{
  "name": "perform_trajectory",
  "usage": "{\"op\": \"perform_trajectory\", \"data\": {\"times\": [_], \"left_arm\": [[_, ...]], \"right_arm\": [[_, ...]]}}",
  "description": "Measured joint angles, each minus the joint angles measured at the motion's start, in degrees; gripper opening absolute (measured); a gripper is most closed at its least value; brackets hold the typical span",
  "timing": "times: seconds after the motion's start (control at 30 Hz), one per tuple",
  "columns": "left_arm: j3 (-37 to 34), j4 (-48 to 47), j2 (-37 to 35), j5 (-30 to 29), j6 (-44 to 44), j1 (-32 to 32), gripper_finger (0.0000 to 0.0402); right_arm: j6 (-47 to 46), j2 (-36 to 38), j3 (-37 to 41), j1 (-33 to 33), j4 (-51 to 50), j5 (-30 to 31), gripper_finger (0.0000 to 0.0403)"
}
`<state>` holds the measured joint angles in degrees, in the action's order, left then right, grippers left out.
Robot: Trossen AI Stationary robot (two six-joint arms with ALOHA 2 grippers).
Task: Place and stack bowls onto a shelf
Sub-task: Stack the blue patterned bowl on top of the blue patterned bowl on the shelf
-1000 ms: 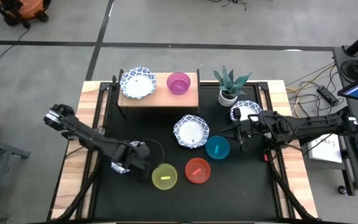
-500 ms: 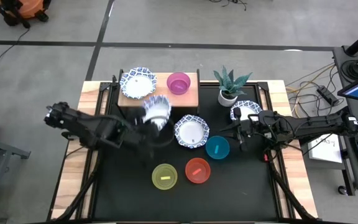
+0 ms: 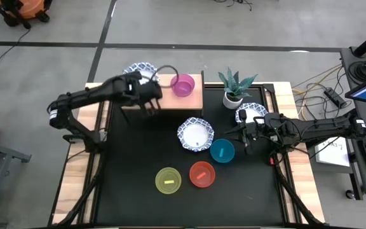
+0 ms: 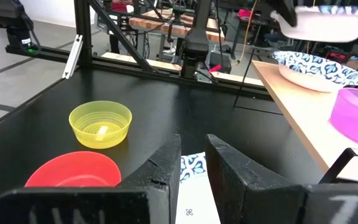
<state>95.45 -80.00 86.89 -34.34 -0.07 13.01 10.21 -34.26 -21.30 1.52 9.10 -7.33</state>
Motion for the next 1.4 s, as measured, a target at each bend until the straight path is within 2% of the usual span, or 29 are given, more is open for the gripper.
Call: {"op": "perform_trajectory", "data": {"times": [0.13,0.33,0.7,1.0,1.4], "left_arm": [[-0.04,1.8,0.03,2.21,2.42,4.32,0.0],[-0.06,5.41,0.08,2.47,6.08,6.66,0.0],[-0.58,6.48,0.14,3.99,5.24,7.02,0.0],[-4.82,7.68,0.16,3.56,4.89,7.39,0.0001],[-8.02,9.57,0.16,3.34,4.49,8.29,0.0037]], "right_arm": [[0.2,0.0,0.0,0.0,0.0,0.0,0.0065],[0.97,0.0,0.0,0.0,0.0,-0.01,0.0063],[0.97,0.0,0.0,0.0,-0.04,-0.02,0.0063],[0.75,0.0,0.0,0.0,-0.2,-0.07,0.007],[0.77,0.0,0.0,0.0,-0.23,-0.05,0.0078]]}}
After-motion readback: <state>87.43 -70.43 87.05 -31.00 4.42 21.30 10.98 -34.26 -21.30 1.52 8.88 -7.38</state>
